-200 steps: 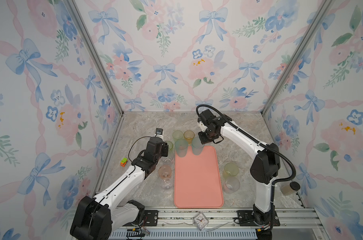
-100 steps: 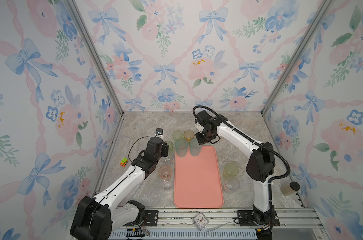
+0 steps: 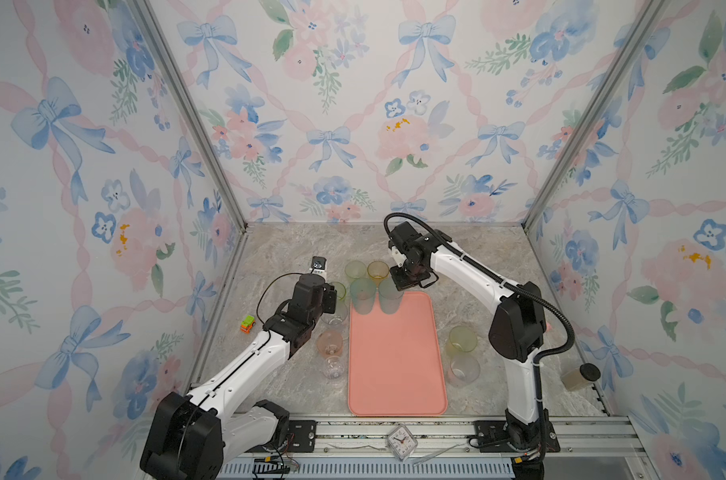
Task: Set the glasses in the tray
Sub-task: 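Lower the second teal cup onto the tray beside the first teal cup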
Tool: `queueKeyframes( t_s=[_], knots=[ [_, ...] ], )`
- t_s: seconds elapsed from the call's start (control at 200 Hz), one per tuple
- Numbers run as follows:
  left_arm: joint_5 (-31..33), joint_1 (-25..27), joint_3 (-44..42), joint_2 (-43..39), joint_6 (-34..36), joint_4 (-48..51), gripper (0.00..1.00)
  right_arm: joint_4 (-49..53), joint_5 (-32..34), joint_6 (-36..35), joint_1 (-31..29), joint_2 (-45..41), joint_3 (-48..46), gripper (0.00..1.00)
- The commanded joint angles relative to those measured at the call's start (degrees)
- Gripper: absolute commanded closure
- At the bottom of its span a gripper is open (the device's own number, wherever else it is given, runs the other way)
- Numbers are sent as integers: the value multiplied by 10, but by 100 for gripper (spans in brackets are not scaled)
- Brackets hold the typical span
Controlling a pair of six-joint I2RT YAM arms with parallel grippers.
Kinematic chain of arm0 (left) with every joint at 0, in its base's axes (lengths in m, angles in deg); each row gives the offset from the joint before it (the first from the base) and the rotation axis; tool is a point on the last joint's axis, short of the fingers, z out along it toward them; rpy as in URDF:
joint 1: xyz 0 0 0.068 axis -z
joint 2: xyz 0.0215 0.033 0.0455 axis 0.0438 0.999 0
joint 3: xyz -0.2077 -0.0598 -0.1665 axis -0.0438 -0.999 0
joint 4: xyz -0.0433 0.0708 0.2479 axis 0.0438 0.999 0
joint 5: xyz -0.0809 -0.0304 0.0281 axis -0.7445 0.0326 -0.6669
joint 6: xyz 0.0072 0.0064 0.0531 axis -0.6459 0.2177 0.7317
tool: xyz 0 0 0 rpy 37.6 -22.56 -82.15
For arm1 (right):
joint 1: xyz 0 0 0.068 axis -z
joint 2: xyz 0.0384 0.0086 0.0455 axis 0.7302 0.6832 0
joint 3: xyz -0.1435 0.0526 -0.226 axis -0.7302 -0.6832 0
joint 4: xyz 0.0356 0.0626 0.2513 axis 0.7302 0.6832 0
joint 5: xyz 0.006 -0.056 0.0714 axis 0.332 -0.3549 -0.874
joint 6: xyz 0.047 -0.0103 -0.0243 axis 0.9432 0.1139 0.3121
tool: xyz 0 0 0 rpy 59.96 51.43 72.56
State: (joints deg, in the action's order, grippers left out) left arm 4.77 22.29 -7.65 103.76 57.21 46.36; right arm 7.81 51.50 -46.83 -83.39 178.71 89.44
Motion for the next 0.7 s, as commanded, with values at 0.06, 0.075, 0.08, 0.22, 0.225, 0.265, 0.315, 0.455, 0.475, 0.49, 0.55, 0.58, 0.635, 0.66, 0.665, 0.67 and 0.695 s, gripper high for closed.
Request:
queueKeyframes(
  t_s=[0.06,0.075,0.08,0.22,0.225,0.265,0.315,0.455,0.475,0.49,0.55,0.58,0.635,0.66,0.665,0.67,0.695],
  knots=[
    [10,3,4,-13,11,-7,62,14,-6,-6,-4,12,15,92],
    [10,3,4,-13,12,-7,62,13,-6,-5,-4,11,15,92],
    [10,3,4,-14,12,-7,62,13,-6,-6,-4,11,15,92],
    [10,3,4,-14,13,-8,62,13,-6,-5,-3,10,15,88],
    [10,3,4,-14,13,-8,62,13,-6,-5,-3,10,14,88],
    [10,3,4,-14,13,-8,62,13,-6,-6,-3,9,14,87],
    [10,3,4,-14,12,-8,62,12,-6,-5,-2,9,13,86],
    [10,3,3,-16,11,-6,61,12,-7,-5,-2,6,11,84],
    [11,3,4,-16,11,-6,61,12,-7,-6,-2,6,11,84],
    [10,3,4,-16,11,-7,61,12,-7,-6,-2,5,10,84],
    [10,3,4,-17,11,-7,61,11,-7,-5,-2,2,9,83],
    [10,3,4,-17,11,-7,61,10,-7,-6,-2,1,8,83],
    [10,3,4,-16,10,-7,61,7,-6,-5,-2,-2,6,82],
    [9,3,4,-16,9,-7,61,7,-7,-6,-2,-3,5,82],
    [9,3,4,-16,9,-7,61,6,-7,-6,-2,-3,5,81],
    [9,3,4,-16,9,-8,61,6,-7,-6,-2,-4,4,81],
    [8,3,3,-16,8,-7,61,6,-7,-6,-2,-5,3,81]
  ],
)
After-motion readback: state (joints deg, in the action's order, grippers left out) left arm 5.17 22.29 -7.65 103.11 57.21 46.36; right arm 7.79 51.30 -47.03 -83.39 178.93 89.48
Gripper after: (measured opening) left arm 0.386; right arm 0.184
